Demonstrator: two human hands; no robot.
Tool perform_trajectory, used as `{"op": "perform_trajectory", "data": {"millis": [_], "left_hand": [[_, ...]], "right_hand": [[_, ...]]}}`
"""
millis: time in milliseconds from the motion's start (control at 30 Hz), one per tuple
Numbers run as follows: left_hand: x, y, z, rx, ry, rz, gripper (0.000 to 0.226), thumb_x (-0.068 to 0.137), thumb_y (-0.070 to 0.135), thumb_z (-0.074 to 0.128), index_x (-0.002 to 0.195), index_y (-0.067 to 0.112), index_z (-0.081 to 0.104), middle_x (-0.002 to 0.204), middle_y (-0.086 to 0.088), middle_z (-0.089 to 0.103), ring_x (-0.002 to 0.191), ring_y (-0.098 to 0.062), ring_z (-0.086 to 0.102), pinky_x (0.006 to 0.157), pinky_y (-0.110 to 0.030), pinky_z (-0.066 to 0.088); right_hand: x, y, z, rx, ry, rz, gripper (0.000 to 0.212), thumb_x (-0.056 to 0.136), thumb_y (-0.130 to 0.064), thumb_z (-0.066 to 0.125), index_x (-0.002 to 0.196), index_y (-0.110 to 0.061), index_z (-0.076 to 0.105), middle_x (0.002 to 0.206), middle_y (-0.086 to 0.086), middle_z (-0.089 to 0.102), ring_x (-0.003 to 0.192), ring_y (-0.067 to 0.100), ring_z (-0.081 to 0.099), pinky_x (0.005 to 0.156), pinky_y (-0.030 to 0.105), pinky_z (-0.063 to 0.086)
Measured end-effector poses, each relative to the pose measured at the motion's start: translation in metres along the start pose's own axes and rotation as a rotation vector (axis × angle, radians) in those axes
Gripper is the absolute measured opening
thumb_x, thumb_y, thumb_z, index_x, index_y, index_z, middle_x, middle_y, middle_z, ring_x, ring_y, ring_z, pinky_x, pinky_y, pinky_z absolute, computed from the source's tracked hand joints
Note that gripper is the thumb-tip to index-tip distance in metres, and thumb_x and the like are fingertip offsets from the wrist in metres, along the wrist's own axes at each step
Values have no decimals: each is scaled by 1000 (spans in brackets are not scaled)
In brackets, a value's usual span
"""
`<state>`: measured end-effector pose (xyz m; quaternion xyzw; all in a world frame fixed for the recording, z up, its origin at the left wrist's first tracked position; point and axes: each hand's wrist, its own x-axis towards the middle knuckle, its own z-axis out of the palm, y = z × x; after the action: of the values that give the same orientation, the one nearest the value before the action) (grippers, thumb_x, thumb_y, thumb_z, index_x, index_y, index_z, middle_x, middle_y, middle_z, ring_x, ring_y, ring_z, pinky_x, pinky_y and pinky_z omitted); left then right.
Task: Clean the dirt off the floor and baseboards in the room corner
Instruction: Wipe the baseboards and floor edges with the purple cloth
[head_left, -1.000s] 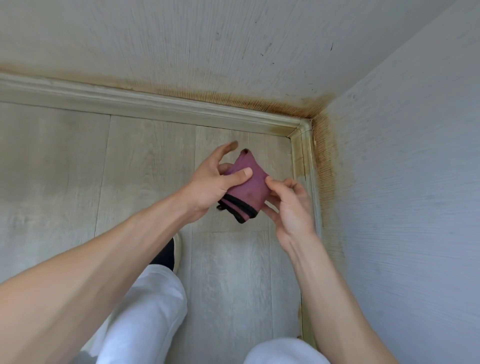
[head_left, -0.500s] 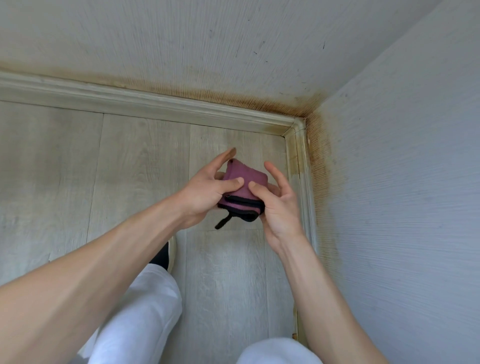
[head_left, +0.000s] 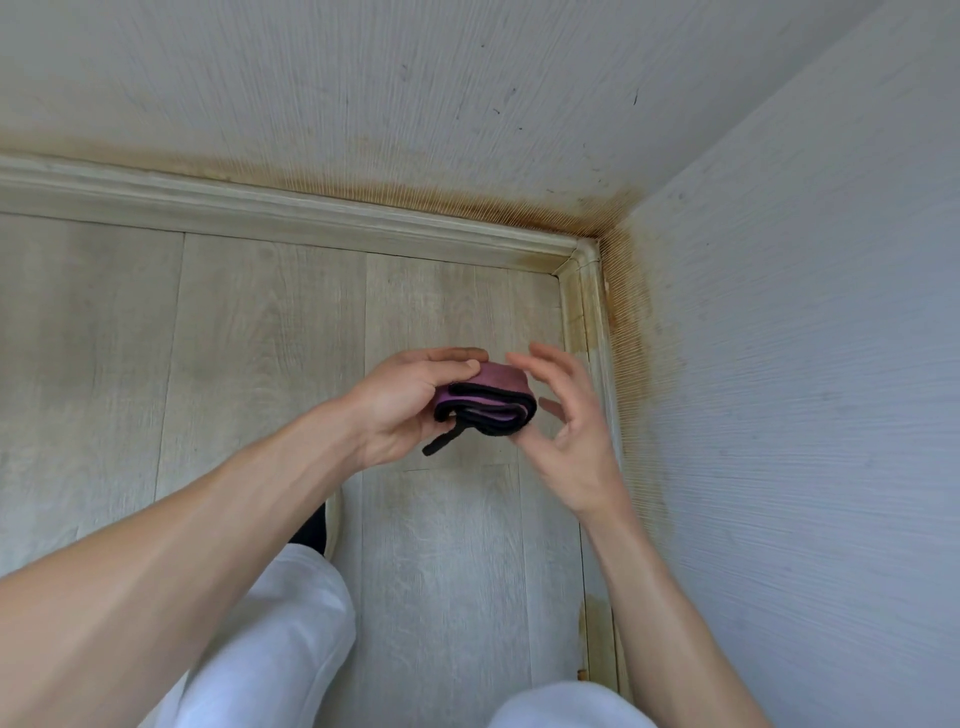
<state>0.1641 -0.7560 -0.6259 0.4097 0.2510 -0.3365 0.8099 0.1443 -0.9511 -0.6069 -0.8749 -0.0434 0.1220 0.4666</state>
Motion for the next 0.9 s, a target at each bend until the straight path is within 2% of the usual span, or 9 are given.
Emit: {"op": "perform_trajectory", "data": {"millis": [100,200,333,400,467,600,700,800,900], "left_hand": [[0,-1,1,47,10,-55,30,103,19,58,127,4,68,103,-11,74,82,-17,69,59,-24,54],[1,-4,3,219,-22,-142,38,106,40,51,125,11,68,108,-9,77,83,-20,66,65,-31,57],[3,-11,-7,440,35,-128,31,107,41,48,126,23,66,115,-9,74,82,-19,65,73,-34,60],[4,-13,-18,487,75,-104,28,108,35,50,123,19,67,114,-10,74,80,-18,64,70,-32,58],[2,-15,-29,475,108,-104,27,107,32,50,119,16,69,111,-10,76,77,-18,64,67,-30,55],[0,-19,-39,449,131,-108,27,107,31,51,116,14,70,108,-10,77,76,-18,64,66,-30,54],[-1,-20,-41,448,133,-91,25,107,30,52,115,15,70,106,-8,77,75,-16,65,66,-30,55],[-3,-18,-42,444,143,-77,25,107,29,51,115,16,71,106,-8,77,75,-16,65,63,-28,55],[-7,-19,-45,452,155,-70,24,106,30,52,114,17,71,105,-7,77,75,-15,65,62,-27,55]], "right_hand": [[6,1,-1,43,58,-17,25,89,-6,77,113,-16,75,114,-6,74,114,13,67,103,40,52],[7,9,-1,121,207,128,11,97,-10,69,106,-14,73,97,-5,77,94,11,72,86,29,56],[19,28,-22,-310,298,106,18,105,-15,54,118,-19,66,107,-5,69,96,12,64,81,27,50],[35,31,-38,-487,260,95,25,106,-18,46,122,-17,64,113,0,61,96,11,57,75,23,44],[58,29,-50,-618,178,82,33,103,-27,42,123,-13,64,111,5,60,94,18,56,71,30,43],[101,34,-63,-930,-69,3,41,103,-18,51,143,-9,51,114,16,62,95,29,61,74,37,47],[112,38,-63,-1202,-165,-25,71,91,-13,70,154,-14,36,122,16,57,92,35,62,67,42,55],[107,46,-59,-1449,-122,-149,84,64,-11,90,137,-11,48,122,16,51,98,35,54,66,44,50],[107,51,-58,-1540,-2,-271,53,69,-1,78,115,-8,54,106,15,53,94,35,52,80,50,43]]}}
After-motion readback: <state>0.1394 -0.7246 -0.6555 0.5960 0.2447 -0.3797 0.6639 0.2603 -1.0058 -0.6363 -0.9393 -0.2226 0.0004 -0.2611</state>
